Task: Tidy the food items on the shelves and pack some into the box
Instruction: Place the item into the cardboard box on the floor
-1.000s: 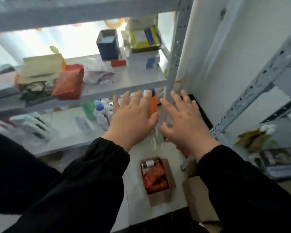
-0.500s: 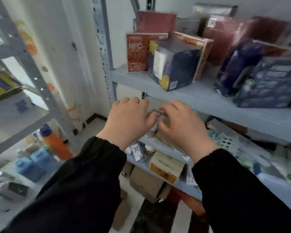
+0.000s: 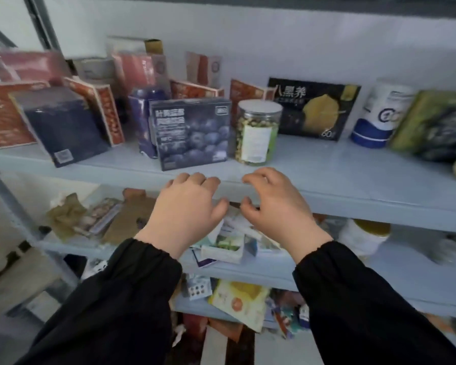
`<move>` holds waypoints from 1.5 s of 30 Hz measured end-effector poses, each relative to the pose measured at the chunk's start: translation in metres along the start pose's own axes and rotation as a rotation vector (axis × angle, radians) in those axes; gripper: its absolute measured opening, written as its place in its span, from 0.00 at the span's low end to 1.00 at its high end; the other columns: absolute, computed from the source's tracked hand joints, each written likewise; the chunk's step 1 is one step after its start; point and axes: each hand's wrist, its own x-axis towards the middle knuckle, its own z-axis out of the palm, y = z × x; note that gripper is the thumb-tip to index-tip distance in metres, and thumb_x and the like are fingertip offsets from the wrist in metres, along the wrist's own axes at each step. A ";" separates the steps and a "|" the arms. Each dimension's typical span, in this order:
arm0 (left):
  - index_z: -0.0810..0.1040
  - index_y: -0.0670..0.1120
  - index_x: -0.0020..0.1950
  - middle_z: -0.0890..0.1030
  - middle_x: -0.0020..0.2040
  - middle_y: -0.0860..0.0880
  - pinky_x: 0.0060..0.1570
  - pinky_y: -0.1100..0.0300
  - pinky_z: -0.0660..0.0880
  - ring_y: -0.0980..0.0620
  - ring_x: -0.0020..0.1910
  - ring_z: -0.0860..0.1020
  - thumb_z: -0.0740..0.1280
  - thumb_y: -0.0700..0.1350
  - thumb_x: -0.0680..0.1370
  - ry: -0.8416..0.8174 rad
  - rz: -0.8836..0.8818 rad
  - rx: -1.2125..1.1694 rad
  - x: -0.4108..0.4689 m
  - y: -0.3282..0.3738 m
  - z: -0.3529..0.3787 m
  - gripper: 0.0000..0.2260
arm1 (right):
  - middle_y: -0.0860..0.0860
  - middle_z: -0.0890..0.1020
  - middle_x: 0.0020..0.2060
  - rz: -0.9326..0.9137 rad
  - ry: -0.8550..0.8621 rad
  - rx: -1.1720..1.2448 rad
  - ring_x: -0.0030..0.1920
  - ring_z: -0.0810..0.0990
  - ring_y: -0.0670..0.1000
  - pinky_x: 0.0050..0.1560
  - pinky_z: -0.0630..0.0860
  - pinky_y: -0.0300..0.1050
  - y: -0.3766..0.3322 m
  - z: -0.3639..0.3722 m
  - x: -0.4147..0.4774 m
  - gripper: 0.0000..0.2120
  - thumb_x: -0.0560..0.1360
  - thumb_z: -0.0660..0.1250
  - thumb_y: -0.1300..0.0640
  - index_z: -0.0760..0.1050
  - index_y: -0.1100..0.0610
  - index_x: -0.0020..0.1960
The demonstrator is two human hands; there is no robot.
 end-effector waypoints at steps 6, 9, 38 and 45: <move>0.82 0.43 0.65 0.83 0.54 0.41 0.53 0.42 0.78 0.35 0.52 0.80 0.61 0.56 0.79 0.099 0.086 -0.148 0.036 0.085 0.038 0.23 | 0.54 0.63 0.80 0.063 -0.080 -0.008 0.79 0.61 0.55 0.77 0.62 0.51 0.095 -0.024 0.004 0.26 0.83 0.63 0.46 0.67 0.50 0.79; 0.74 0.48 0.74 0.77 0.67 0.45 0.67 0.44 0.71 0.39 0.66 0.74 0.53 0.61 0.80 -0.029 0.034 -0.127 0.060 0.102 0.041 0.28 | 0.55 0.62 0.81 0.100 -0.180 -0.078 0.81 0.58 0.56 0.79 0.57 0.54 0.131 -0.029 0.021 0.27 0.84 0.58 0.40 0.64 0.48 0.80; 0.61 0.44 0.73 0.72 0.62 0.52 0.51 0.63 0.72 0.53 0.60 0.73 0.82 0.49 0.70 0.153 -0.592 -0.893 0.180 0.128 0.058 0.41 | 0.45 0.82 0.63 -0.107 -0.244 0.585 0.62 0.79 0.44 0.61 0.72 0.30 0.232 -0.015 0.149 0.17 0.80 0.70 0.56 0.78 0.50 0.68; 0.70 0.53 0.64 0.82 0.61 0.50 0.49 0.54 0.83 0.52 0.55 0.85 0.80 0.55 0.70 0.373 -0.542 -1.249 0.188 0.178 0.066 0.29 | 0.47 0.85 0.62 -0.006 -0.315 1.308 0.63 0.83 0.50 0.66 0.77 0.53 0.235 -0.027 0.149 0.18 0.80 0.63 0.44 0.79 0.44 0.67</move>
